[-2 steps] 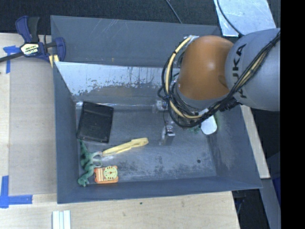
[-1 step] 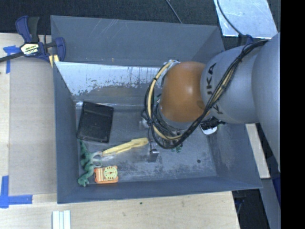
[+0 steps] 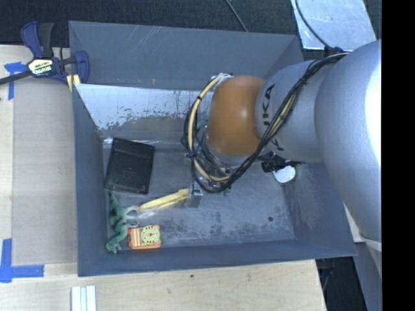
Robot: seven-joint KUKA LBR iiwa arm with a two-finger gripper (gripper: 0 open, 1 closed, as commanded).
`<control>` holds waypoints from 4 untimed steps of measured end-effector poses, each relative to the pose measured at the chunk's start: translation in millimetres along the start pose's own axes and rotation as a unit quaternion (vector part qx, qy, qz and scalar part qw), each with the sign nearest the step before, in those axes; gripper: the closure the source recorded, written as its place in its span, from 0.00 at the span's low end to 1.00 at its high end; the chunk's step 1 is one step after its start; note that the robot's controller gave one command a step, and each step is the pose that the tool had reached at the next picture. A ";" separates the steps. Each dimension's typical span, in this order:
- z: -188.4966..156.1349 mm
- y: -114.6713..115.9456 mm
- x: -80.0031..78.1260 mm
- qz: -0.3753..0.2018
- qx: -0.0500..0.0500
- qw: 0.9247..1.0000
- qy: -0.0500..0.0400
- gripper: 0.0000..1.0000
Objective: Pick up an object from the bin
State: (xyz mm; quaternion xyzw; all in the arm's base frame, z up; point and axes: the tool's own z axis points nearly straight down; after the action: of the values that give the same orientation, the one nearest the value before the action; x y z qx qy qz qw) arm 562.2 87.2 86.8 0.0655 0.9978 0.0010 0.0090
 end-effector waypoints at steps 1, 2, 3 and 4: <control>-16.5 -14.2 20.9 -0.049 0.001 0.999 0.006 0.00; 16.4 22.7 5.8 -0.025 0.000 1.000 0.001 0.00; -10.1 -17.5 16.0 -0.036 0.002 0.999 0.003 0.00; -9.3 -15.8 16.8 -0.037 0.001 0.999 0.004 1.00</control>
Offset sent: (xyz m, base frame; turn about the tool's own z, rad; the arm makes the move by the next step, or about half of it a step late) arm -0.0031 0.0223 -0.0159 -0.0475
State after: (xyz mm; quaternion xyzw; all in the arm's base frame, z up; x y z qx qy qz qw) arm 543.3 73.7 95.7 0.0289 0.9996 -0.0002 0.0053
